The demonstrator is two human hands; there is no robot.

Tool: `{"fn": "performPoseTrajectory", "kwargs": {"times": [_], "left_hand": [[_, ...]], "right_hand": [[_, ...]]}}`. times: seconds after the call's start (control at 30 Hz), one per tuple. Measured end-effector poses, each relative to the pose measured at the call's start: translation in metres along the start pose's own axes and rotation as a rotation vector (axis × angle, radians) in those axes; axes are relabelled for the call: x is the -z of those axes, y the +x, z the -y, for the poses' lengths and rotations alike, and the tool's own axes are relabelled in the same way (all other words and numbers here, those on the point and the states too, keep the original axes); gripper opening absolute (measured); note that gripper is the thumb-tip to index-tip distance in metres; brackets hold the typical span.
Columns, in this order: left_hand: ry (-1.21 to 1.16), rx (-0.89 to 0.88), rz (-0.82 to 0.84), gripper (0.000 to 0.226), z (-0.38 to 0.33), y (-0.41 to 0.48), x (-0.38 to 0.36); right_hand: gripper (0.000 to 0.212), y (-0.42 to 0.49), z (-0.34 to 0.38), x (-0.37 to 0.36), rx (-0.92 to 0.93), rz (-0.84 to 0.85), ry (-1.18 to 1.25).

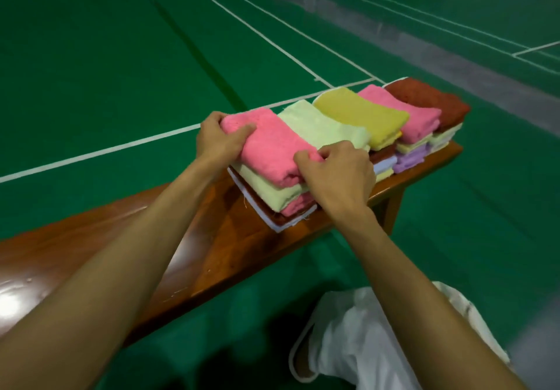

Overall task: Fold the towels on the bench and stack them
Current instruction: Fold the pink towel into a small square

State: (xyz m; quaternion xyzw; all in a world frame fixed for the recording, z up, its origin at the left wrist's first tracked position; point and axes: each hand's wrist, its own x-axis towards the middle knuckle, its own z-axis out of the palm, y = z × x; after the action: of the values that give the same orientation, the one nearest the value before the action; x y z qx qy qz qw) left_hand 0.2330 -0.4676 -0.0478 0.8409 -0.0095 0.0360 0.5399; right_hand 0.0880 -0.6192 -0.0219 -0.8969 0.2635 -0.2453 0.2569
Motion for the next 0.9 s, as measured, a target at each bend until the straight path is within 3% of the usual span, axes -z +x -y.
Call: {"fn": "performPoseTrajectory", "kwargs": {"times": [0.17, 0.3, 0.37, 0.53, 0.67, 0.77, 0.9], "left_hand": [[-0.226, 0.116, 0.038, 0.069, -0.013, -0.013, 0.009], [-0.255, 0.231, 0.119, 0.097, -0.023, -0.040, 0.028], [-0.288, 0.303, 0.174, 0.091, -0.031, -0.059, 0.036], [-0.383, 0.480, 0.293, 0.053, -0.048, -0.104, 0.048], [-0.422, 0.526, 0.277, 0.048, -0.045, -0.104, 0.043], [-0.487, 0.514, 0.290, 0.047, -0.040, -0.095, 0.038], [-0.517, 0.426, 0.260, 0.067, -0.032, -0.067, 0.026]], "right_hand": [[0.046, 0.002, 0.002, 0.000, -0.008, -0.066, -0.001], [0.049, 0.001, 0.002, 0.018, -0.028, -0.070, 0.110], [0.050, -0.003, 0.001, 0.027, -0.073, -0.074, 0.197], [0.049, -0.021, -0.013, 0.044, -0.216, -0.053, 0.425], [0.063, -0.039, -0.031, 0.035, -0.404, -0.005, 0.541], [0.088, -0.052, -0.036, 0.018, -0.601, 0.174, 0.661], [0.114, -0.061, -0.029, 0.003, -0.778, 0.403, 0.931]]}}
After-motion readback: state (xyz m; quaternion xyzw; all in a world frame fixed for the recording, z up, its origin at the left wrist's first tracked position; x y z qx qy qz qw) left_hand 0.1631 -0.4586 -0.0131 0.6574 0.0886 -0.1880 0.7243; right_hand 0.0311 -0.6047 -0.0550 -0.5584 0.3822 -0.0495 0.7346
